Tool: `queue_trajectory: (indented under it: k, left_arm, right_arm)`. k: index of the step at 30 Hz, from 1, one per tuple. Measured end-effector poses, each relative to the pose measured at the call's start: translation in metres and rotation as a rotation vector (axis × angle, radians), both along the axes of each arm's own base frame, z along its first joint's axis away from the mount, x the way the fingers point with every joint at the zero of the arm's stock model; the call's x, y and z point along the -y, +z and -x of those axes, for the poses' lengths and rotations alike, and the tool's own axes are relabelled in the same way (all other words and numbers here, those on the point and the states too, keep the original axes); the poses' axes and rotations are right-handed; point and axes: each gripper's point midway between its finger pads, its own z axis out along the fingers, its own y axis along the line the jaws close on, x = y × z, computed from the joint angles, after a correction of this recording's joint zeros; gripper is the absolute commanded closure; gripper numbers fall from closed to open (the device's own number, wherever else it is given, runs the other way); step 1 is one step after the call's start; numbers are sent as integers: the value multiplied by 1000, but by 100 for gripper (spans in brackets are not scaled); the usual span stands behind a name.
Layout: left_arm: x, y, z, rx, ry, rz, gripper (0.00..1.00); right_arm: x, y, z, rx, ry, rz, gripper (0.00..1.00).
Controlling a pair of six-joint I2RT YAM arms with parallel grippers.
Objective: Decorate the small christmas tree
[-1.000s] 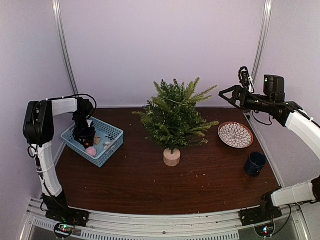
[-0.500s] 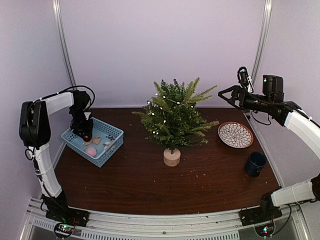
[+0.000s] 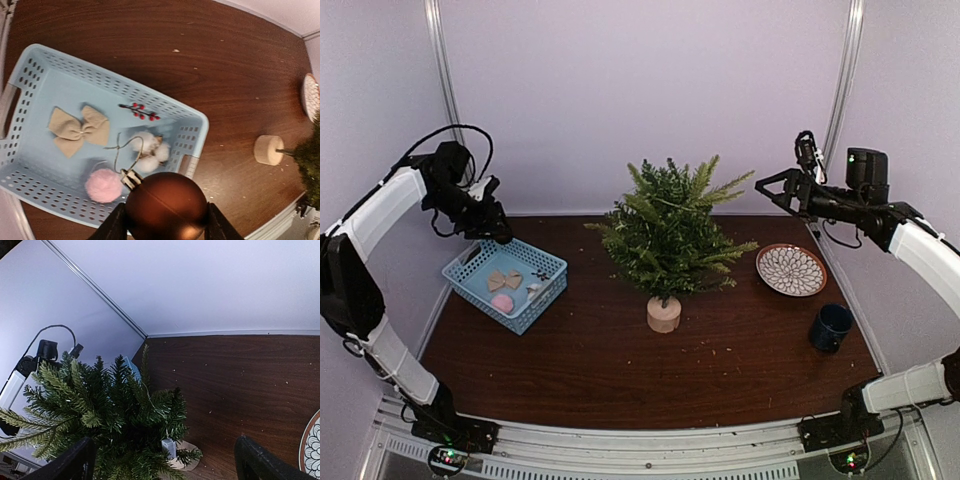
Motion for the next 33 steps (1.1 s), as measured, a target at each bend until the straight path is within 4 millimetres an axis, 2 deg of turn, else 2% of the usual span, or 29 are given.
queue_trajectory:
  k: [4,10,15,17,21,25,28,33]
  left_arm:
    - [37,17,15,23,-83,125,56]
    - [113,57,50,92,-319,284,57]
    - [148,98,77,177,-474,409,57]
    - [163,115,94,213,-553,460,58]
    - [198,141,142,232,-750,565,59]
    - [217,156,176,224,-882,635,59]
    - [228,163,194,220,-949,668,59]
    - [241,172,222,207,-1045,711,59]
  right_arm:
    - [-3,5,3,13,21,-8,1]
    - [-7,17,9,43,60,-23,0]
    - [-17,35,18,94,118,-37,2]
    - [-23,43,23,120,149,-41,3]
    - [-45,65,42,193,239,-33,8]
    - [-70,92,70,288,344,-1,12]
    - [-90,109,97,357,428,27,16]
    - [-114,118,130,415,519,79,25]
